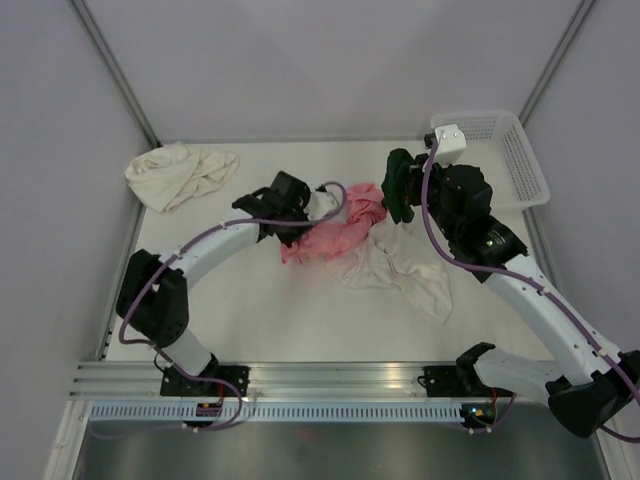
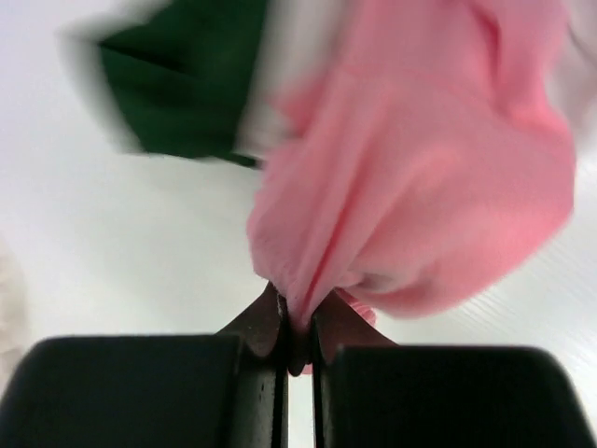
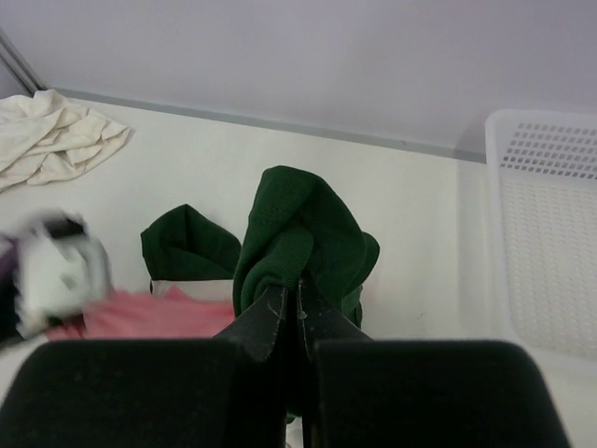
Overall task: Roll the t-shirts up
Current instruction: Move the tshirt to the center of the board
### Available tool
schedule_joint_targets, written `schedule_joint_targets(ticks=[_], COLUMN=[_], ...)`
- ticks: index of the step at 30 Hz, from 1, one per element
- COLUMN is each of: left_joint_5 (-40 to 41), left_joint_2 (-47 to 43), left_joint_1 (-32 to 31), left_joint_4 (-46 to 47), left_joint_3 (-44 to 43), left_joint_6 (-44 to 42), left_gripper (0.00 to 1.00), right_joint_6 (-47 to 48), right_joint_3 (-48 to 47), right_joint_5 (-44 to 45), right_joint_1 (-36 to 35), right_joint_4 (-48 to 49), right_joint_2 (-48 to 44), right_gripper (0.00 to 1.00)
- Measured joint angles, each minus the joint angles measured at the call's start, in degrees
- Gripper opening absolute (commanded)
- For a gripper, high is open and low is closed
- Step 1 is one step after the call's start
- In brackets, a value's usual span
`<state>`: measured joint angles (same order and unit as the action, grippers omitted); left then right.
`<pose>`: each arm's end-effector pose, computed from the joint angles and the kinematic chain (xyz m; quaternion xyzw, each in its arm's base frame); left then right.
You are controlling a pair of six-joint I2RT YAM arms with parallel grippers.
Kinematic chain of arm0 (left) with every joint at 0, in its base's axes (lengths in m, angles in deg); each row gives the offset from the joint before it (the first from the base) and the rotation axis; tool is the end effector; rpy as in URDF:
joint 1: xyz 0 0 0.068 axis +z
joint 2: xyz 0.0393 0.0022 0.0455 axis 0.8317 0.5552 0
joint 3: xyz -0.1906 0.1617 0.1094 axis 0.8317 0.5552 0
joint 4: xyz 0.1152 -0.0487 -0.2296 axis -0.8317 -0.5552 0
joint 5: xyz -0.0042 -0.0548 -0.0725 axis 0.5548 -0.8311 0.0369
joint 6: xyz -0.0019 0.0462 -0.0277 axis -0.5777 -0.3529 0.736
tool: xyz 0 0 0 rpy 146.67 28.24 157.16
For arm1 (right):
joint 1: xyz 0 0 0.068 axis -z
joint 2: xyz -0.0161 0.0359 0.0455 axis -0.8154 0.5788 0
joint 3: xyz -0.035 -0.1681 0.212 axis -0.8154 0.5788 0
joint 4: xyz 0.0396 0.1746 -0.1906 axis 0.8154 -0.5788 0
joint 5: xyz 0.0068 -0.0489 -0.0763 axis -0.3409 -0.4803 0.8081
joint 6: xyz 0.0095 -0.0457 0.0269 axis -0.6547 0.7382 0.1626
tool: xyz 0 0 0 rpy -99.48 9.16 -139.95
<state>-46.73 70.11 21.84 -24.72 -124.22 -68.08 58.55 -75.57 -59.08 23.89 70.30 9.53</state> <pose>0.2836 -0.1976 0.2334 0.4987 0.8225 -0.0528 0.2684 0.2183 0.1193 0.4080 -0.0782 0.7467 0.1118 0.6511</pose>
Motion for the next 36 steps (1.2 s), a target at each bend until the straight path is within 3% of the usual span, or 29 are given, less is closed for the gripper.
schedule_joint_targets(ticks=[3,9,13,18,28,36], left_joint_5=[3.0,11.8,20.7,25.2,33.0,38.6], left_joint_2=[-4.1,-4.9,-5.5,-2.4,15.4,18.3], left_joint_1=[5.6,28.6,31.7,29.8,28.2,27.8], left_joint_4=[-0.5,3.7,11.1,18.3,21.4,25.4], left_joint_3=[-10.5,-41.1,-51.7,-52.9,-46.6,-47.7], left_joint_6=[0.6,4.1,1.5,-4.6,-11.6,-16.2], left_gripper=[0.02,0.02,0.02,0.02,0.02,0.02], right_joint_6=[0.0,0.0,-0.1,-0.5,-1.1,-1.1], right_joint_3=[0.3,0.5,0.5,0.5,1.1,1.5], right_joint_5=[0.3,0.4,-0.2,-2.0,-3.7,-4.3], right_joint_1=[0.0,0.0,0.0,0.0,0.0,0.0], right_joint_4=[-0.1,-0.2,0.0,-0.1,-0.3,-0.4], right_joint_2=[0.0,0.0,1.1,2.6,2.6,2.2], right_gripper=[0.0,0.0,0.0,0.0,0.0,0.0])
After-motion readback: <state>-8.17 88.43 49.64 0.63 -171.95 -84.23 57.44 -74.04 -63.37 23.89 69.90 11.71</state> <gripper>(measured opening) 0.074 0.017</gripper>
